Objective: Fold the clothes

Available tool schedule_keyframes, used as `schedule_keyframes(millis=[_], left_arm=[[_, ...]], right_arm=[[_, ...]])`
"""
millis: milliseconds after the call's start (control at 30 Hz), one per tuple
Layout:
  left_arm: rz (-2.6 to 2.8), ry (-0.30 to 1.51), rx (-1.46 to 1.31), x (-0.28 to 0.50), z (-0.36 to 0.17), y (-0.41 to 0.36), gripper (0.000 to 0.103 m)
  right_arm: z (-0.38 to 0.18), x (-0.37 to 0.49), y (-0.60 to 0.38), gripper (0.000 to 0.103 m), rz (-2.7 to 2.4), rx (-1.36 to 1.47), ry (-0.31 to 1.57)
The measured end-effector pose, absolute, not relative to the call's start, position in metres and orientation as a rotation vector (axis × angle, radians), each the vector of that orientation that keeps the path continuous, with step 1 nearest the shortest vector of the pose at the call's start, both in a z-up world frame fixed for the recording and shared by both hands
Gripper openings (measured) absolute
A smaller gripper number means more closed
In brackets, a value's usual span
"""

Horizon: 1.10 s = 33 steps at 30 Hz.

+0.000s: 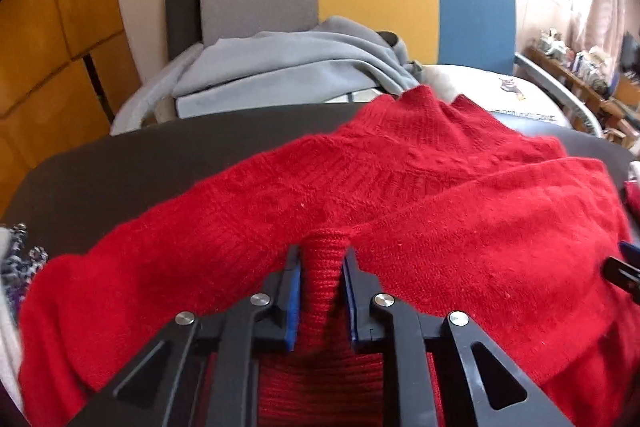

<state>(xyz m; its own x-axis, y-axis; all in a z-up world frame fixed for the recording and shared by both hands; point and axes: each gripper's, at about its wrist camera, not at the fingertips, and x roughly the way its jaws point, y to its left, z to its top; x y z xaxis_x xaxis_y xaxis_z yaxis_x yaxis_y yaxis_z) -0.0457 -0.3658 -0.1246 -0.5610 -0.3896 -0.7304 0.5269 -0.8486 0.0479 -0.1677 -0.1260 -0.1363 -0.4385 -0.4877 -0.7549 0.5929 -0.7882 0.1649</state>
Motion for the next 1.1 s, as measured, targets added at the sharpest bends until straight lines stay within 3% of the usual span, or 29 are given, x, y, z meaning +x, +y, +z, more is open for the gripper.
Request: schedule_keyframes(millis=[133, 300, 633, 700, 767, 867, 1000, 1100], left_arm=[[-2.357, 0.254, 1.054, -0.046, -0.127, -0.368, 0.026], [-2.385, 0.438, 0.926, -0.009, -0.104, -0.381, 0.036], [-2.418, 0.322, 1.053, 0.021, -0.129, -0.346, 0.039], [-2.383, 0.376, 1.056, 0.023, -0.134, -0.354, 0.05], [-2.347, 0.444, 1.046, 0.028, -0.138, -0.364, 0.074], [-2.342, 0.54, 1.034, 0.034, -0.14, -0.376, 0.074], [-2.362, 0.574, 0.991, 0.037, -0.127, -0.368, 0.055], [-2.388, 0.601, 0.929, 0.036, -0.113, -0.37, 0.058]], right_arm=[[-0.14, -0.164, -0.134, 0.092, -2.242, 1.113, 0.243], [-0.141, -0.165, -0.133, 0.095, -2.238, 1.113, 0.24], [-0.14, -0.163, -0.132, 0.095, -2.245, 1.098, 0.241], [-0.14, -0.164, -0.131, 0.095, -2.243, 1.098, 0.238], [-0.141, -0.163, -0.132, 0.095, -2.246, 1.097, 0.245], [-0.142, -0.163, -0.135, 0.096, -2.249, 1.098, 0.274], [-0.142, -0.163, -0.136, 0.096, -2.248, 1.098, 0.279], [-0.142, -0.163, -0.137, 0.096, -2.25, 1.098, 0.293]])
